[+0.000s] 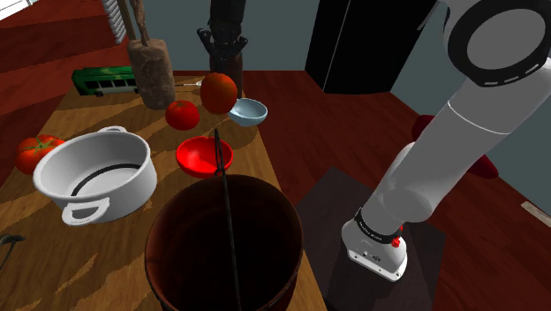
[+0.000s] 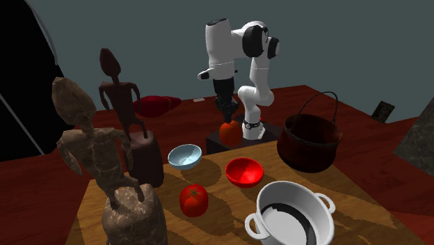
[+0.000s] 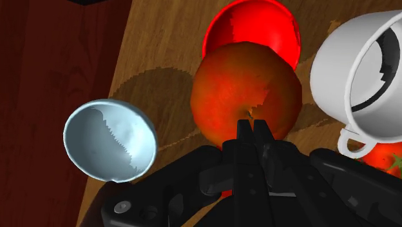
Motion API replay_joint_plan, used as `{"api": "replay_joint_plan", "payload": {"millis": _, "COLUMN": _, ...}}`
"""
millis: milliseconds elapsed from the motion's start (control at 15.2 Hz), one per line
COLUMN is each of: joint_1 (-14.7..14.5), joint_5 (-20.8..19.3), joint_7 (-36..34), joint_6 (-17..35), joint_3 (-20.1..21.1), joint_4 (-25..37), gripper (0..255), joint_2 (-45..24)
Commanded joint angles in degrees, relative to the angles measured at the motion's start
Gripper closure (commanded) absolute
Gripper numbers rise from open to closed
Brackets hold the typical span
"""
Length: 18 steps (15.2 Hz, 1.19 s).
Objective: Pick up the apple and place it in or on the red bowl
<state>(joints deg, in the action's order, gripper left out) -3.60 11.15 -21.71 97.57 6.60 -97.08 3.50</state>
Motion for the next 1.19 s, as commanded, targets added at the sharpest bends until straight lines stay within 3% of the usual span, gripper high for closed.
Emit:
{"api": "replay_joint_plan", "payload": {"millis": 0, "joint_1": -1.26, "joint_5": -0.25, "joint_7": -2.99, "joint_6": -0.66, "joint_3": 1.46, "joint_4": 2.15, "gripper": 255, "joint_2": -0.99}}
{"api": "replay_joint_plan", "payload": {"millis": 330, "joint_1": -4.25, "joint_5": -1.41, "joint_7": -9.85, "joint_6": -3.87, "joint_3": 4.61, "joint_4": 10.03, "gripper": 255, "joint_2": -4.54}}
{"api": "replay_joint_plan", "payload": {"millis": 1122, "joint_1": -4.26, "joint_5": -0.77, "joint_7": -8.13, "joint_6": 5.70, "joint_3": 4.61, "joint_4": -1.61, "gripper": 255, "joint_2": -2.58}}
